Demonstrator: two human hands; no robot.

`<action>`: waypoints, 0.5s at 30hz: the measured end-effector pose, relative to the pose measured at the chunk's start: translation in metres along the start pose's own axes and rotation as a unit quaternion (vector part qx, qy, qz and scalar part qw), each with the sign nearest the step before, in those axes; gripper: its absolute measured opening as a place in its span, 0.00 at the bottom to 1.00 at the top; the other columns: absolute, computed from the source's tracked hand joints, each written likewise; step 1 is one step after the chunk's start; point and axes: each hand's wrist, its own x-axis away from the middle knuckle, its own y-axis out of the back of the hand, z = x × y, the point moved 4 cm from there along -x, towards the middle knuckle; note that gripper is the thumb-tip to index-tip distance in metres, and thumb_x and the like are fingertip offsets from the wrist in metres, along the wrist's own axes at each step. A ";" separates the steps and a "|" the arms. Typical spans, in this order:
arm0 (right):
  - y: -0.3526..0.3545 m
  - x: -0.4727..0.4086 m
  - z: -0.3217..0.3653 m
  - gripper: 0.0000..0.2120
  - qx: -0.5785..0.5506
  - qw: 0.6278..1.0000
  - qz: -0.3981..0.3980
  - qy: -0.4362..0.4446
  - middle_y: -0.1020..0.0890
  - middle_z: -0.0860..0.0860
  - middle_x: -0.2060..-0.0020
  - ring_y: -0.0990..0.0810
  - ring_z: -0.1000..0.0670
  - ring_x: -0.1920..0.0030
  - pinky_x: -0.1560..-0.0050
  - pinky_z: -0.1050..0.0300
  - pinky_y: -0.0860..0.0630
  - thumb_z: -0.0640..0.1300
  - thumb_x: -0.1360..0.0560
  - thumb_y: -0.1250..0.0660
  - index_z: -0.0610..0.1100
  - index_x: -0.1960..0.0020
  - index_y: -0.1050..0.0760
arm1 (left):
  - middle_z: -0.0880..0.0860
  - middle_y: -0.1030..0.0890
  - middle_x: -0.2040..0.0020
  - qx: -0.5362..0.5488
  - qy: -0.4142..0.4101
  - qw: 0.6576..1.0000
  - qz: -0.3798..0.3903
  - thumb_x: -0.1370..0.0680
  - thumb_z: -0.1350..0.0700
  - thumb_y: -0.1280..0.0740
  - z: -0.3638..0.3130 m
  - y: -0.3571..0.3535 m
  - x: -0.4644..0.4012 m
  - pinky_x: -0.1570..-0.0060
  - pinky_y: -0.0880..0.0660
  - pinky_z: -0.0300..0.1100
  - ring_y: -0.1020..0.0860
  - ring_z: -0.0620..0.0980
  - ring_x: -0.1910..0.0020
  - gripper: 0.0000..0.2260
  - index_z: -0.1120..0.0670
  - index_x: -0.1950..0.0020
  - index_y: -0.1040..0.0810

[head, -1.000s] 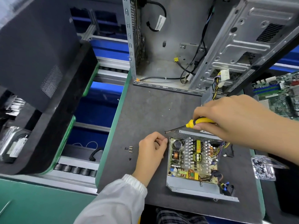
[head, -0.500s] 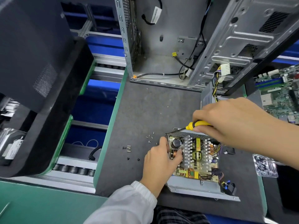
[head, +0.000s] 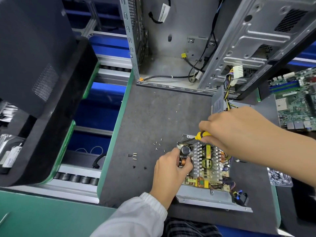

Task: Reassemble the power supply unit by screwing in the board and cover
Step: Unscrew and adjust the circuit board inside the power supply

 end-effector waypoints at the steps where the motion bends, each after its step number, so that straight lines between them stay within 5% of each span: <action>1: -0.001 -0.001 0.001 0.13 0.006 1.000 0.004 0.002 0.27 0.54 0.60 0.20 0.48 0.57 0.75 0.58 0.48 0.60 0.20 0.51 0.53 0.49 0.34 | 0.45 0.40 0.74 0.004 -0.002 1.000 -0.002 0.26 0.52 0.30 0.000 0.000 0.000 0.73 0.41 0.37 0.40 0.44 0.74 0.24 0.45 0.68 0.45; 9: -0.005 -0.006 0.005 0.11 0.034 0.999 0.034 -0.001 0.29 0.53 0.62 0.20 0.47 0.58 0.75 0.58 0.48 0.56 0.19 0.49 0.51 0.48 0.33 | 0.45 0.40 0.73 0.020 -0.006 1.000 0.000 0.26 0.53 0.29 -0.001 0.001 0.000 0.71 0.39 0.41 0.40 0.44 0.74 0.24 0.45 0.68 0.45; 15: -0.005 -0.011 0.013 0.04 0.072 0.994 0.079 -0.020 0.34 0.53 0.67 0.20 0.48 0.60 0.76 0.59 0.49 0.48 0.22 0.37 0.51 0.49 0.31 | 0.45 0.41 0.74 0.019 -0.010 1.000 -0.001 0.26 0.54 0.29 -0.001 0.003 0.000 0.72 0.42 0.38 0.40 0.44 0.75 0.24 0.45 0.68 0.45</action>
